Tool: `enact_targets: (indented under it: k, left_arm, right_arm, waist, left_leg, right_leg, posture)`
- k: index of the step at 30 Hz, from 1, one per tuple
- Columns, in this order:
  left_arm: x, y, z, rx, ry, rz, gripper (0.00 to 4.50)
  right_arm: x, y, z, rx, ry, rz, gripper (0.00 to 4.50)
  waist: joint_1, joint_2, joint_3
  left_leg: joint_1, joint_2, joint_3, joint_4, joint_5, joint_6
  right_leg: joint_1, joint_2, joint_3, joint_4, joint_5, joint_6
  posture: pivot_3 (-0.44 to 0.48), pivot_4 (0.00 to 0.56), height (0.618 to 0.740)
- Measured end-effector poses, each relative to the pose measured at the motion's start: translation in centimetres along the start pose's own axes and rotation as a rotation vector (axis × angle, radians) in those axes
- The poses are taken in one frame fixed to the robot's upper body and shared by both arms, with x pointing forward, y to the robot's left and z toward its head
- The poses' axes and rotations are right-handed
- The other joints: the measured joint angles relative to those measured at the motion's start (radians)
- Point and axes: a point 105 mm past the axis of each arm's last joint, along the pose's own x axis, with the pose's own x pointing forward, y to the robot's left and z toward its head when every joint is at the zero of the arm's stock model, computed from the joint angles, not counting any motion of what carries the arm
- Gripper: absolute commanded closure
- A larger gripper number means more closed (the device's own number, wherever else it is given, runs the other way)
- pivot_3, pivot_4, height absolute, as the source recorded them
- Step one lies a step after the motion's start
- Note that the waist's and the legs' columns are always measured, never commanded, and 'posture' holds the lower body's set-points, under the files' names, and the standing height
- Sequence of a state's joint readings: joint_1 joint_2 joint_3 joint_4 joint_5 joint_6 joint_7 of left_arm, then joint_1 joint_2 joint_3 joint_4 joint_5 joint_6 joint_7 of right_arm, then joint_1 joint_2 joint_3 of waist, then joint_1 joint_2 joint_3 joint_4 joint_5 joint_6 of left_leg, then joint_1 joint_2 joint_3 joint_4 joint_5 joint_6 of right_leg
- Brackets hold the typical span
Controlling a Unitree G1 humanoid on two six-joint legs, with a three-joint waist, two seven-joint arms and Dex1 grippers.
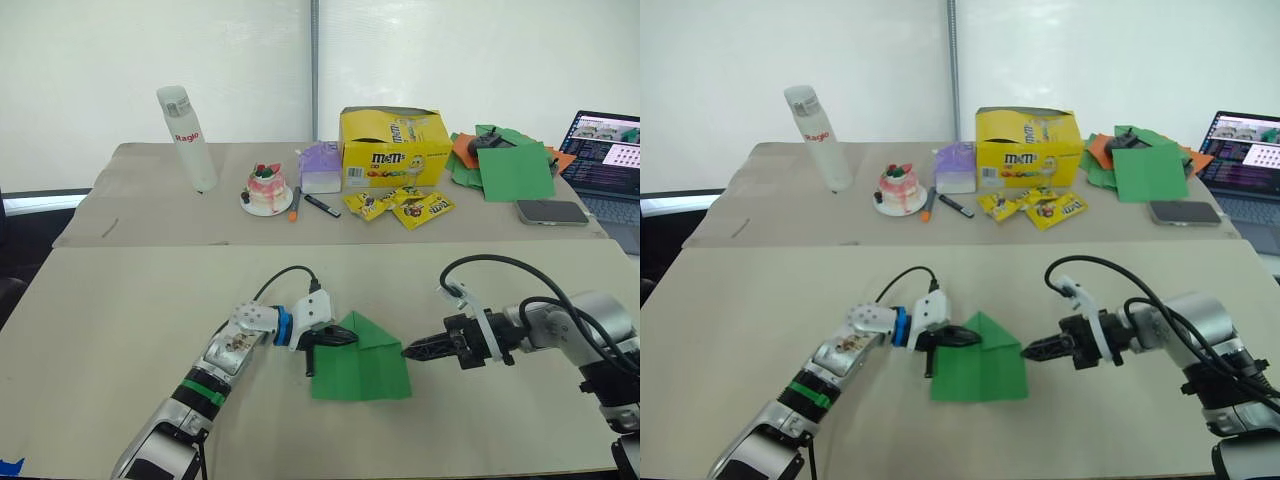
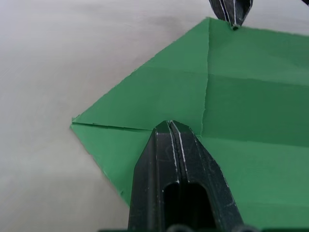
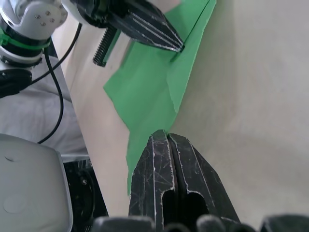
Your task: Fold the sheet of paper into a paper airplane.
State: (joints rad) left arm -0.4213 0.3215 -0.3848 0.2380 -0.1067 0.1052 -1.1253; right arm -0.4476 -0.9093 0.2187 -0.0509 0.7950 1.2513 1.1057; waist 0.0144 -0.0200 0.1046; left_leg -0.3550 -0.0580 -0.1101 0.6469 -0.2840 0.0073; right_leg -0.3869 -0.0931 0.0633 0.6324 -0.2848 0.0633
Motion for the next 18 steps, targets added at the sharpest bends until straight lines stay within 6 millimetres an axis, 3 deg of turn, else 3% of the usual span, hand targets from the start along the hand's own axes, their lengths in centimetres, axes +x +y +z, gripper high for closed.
enact_targets:
  k: [6,12,18]
  left_arm:
    - [0.0,-0.1,-0.1,0.009,-0.003,0.002,4.50]
    - [-0.1,-0.2,-0.2,0.020,-0.002,-0.001,4.50]
    - [-0.1,-0.4,-0.4,0.013,-0.004,-0.003,4.50]
  right_arm:
    - [0.0,0.7,0.9,-0.014,-0.043,0.006,4.47]
    - [1.1,2.5,1.7,-0.044,-0.090,0.058,4.47]
    - [2.1,2.4,1.5,-0.020,-0.126,0.055,4.47]
  waist:
    - [0.001,0.000,0.000]
    - [0.002,0.000,0.000]
    - [0.001,0.001,0.000]
  left_leg:
    - [0.000,0.000,0.000,0.000,0.000,0.000]
    - [0.000,0.000,0.000,0.000,0.000,0.000]
    - [0.001,0.000,0.000,0.000,0.000,0.000]
  right_leg:
    - [0.000,0.000,0.000,0.000,0.000,0.000]
    - [0.000,0.000,0.000,0.000,0.000,0.000]
    - [0.000,-0.001,0.000,0.000,0.000,0.000]
  posture:
    - [0.000,0.150,0.740]
    - [0.000,0.150,0.740]
    - [0.000,0.150,0.740]
